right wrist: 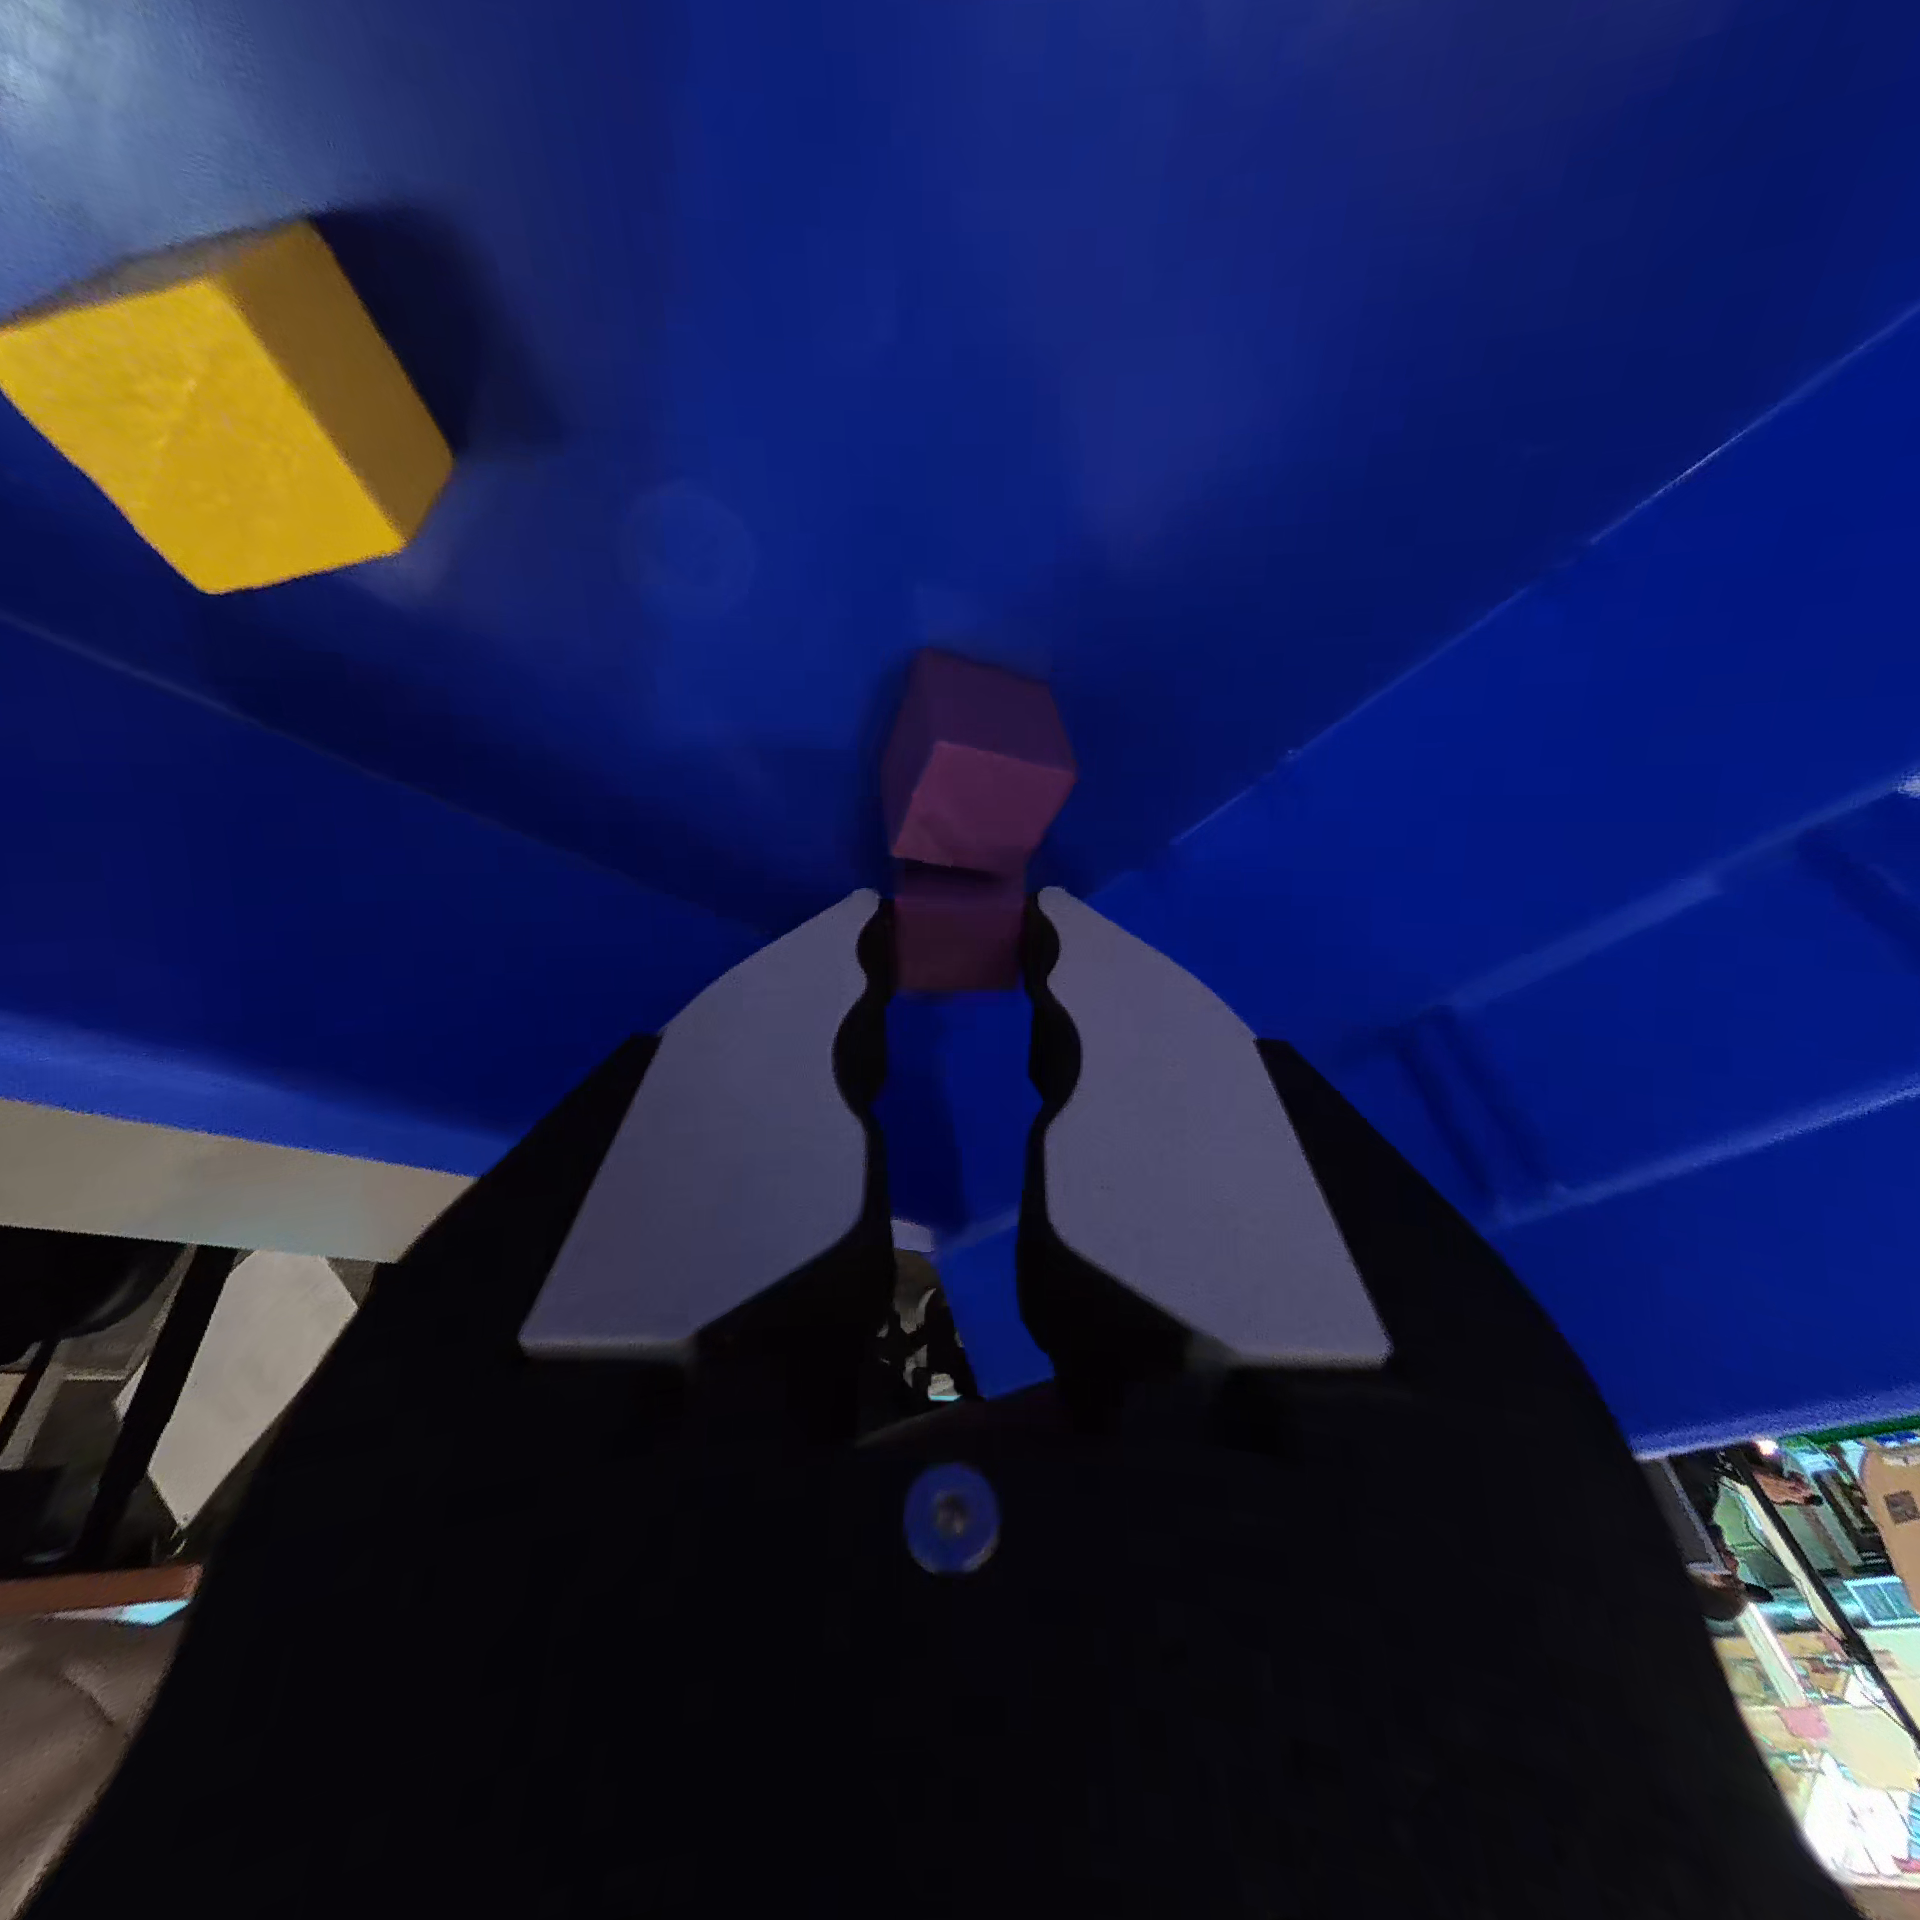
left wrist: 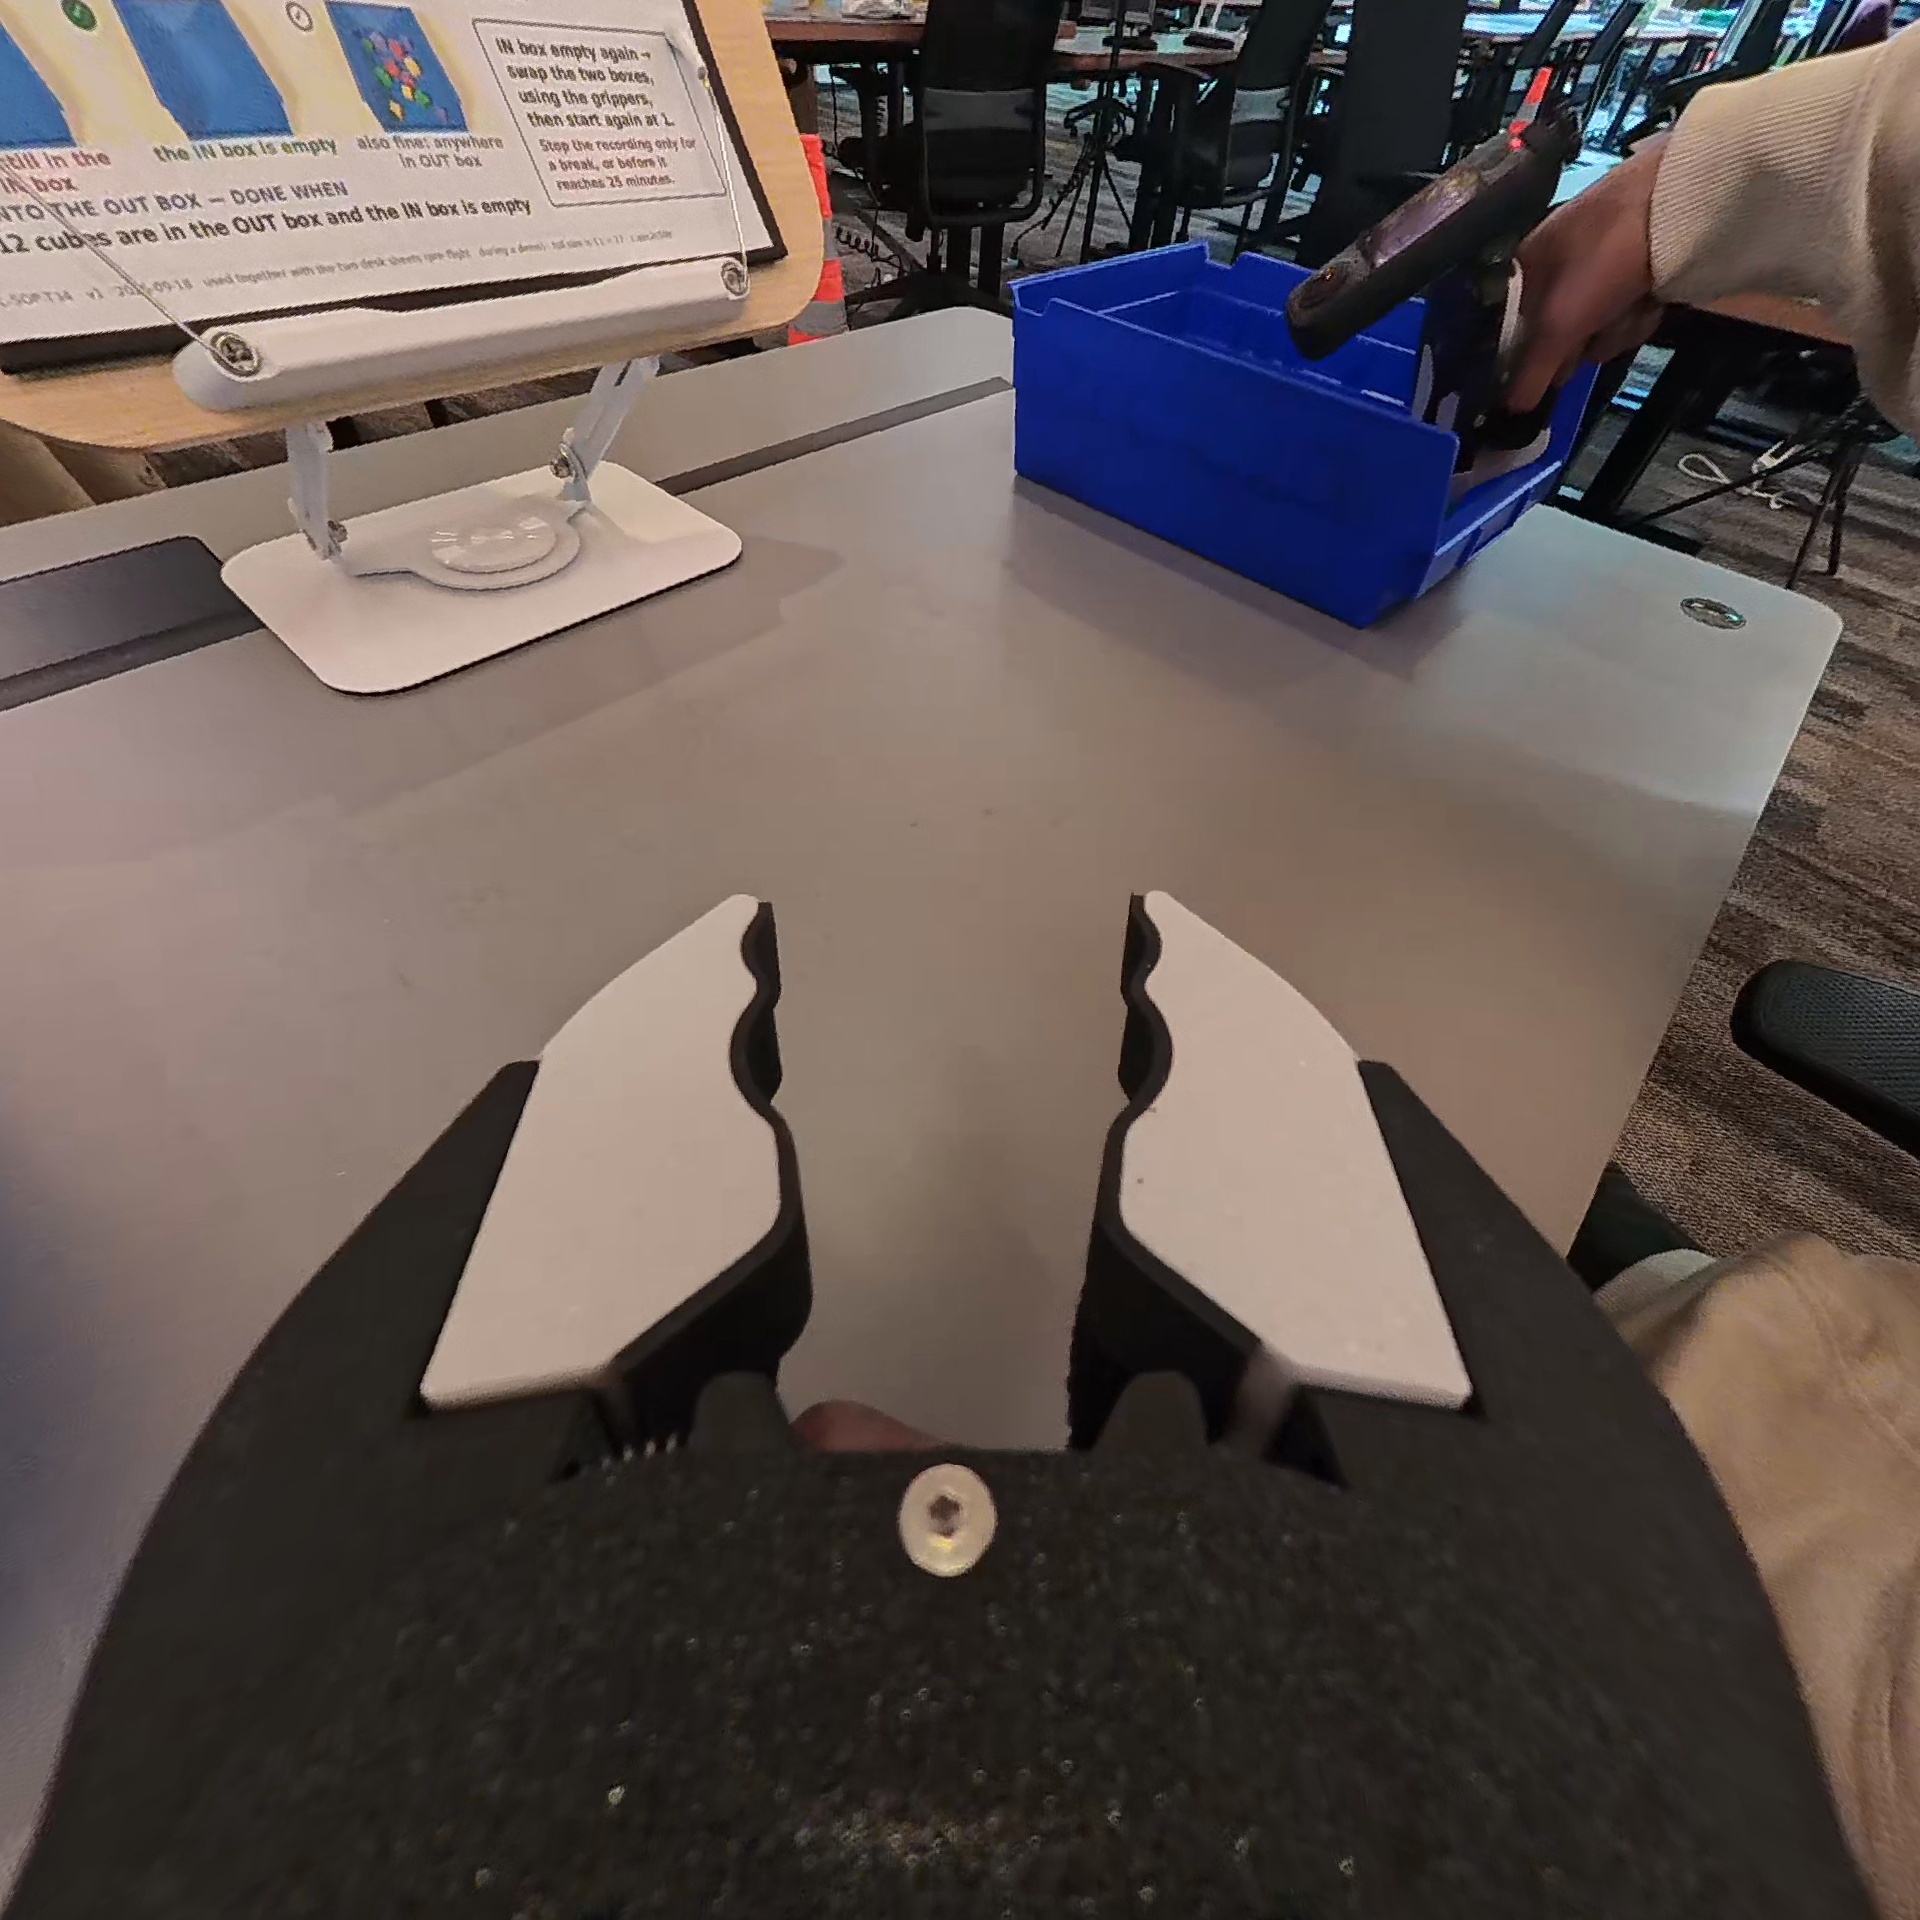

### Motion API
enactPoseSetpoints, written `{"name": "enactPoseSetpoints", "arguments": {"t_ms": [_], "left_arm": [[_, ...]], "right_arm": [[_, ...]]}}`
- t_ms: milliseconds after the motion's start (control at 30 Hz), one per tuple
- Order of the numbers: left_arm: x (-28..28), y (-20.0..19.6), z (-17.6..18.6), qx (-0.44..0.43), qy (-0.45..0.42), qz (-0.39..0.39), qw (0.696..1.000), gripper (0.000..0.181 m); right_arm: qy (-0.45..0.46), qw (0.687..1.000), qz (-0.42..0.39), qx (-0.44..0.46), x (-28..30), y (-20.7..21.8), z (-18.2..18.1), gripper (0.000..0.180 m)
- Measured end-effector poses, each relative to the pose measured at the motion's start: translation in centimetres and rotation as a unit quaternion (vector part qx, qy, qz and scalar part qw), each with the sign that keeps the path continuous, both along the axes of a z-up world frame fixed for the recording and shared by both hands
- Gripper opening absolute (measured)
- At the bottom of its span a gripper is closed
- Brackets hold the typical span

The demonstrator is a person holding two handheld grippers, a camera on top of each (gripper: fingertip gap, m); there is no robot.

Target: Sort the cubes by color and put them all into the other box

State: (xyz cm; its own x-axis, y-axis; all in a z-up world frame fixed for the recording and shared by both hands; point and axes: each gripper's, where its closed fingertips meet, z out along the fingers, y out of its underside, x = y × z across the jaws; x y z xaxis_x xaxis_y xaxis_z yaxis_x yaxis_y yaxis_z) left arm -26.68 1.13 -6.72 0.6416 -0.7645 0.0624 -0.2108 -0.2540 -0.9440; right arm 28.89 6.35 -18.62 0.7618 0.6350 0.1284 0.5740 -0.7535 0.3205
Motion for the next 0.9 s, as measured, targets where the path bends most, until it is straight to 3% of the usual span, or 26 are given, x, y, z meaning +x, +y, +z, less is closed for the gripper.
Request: {"name": "enactPoseSetpoints", "arguments": {"t_ms": [167, 300, 400, 500, 567, 633, 733, 900], "left_arm": [[-0.2, 0.1, -0.1, -0.004, -0.001, 0.004, 1.0, 0.064], [-1.0, 0.9, -0.7, -0.012, 0.007, 0.033, 0.999, 0.063], [-1.7, 1.8, -1.5, -0.014, 0.022, 0.062, 0.998, 0.063], [-2.4, 2.6, -2.5, -0.017, 0.033, 0.089, 0.995, 0.063], [-2.5, 2.8, -3.1, -0.029, 0.031, 0.096, 0.994, 0.063], [-2.6, 2.9, -3.6, -0.038, 0.03, 0.098, 0.994, 0.063], [-2.8, 3.0, -4.1, -0.044, 0.032, 0.101, 0.993, 0.063], [-3.1, 2.9, -5.0, -0.053, 0.04, 0.097, 0.993, 0.063]], "right_arm": [[0.016, 0.999, 0.022, 0.027, -0.4, 0.3, 1.7, 0.038], [0.027, 0.974, 0.028, 0.225, -2.0, 3.1, 9.8, 0.042], [0.133, 0.883, 0.043, 0.449, -9.0, 4.0, 17.2, 0.045], [0.357, 0.739, 0.054, 0.569, -21.2, 1.6, 20.6, 0.044], [0.496, 0.663, 0.05, 0.559, -29.0, -0.8, 19.5, 0.041], [0.556, 0.629, 0.04, 0.541, -34.7, -1.8, 16.4, 0.046], [0.559, 0.62, 0.06, 0.547, -39.7, -2.1, 12.4, 0.047], [0.542, 0.608, 0.089, 0.573, -41.3, -2.5, 11.2, 0.044]]}}
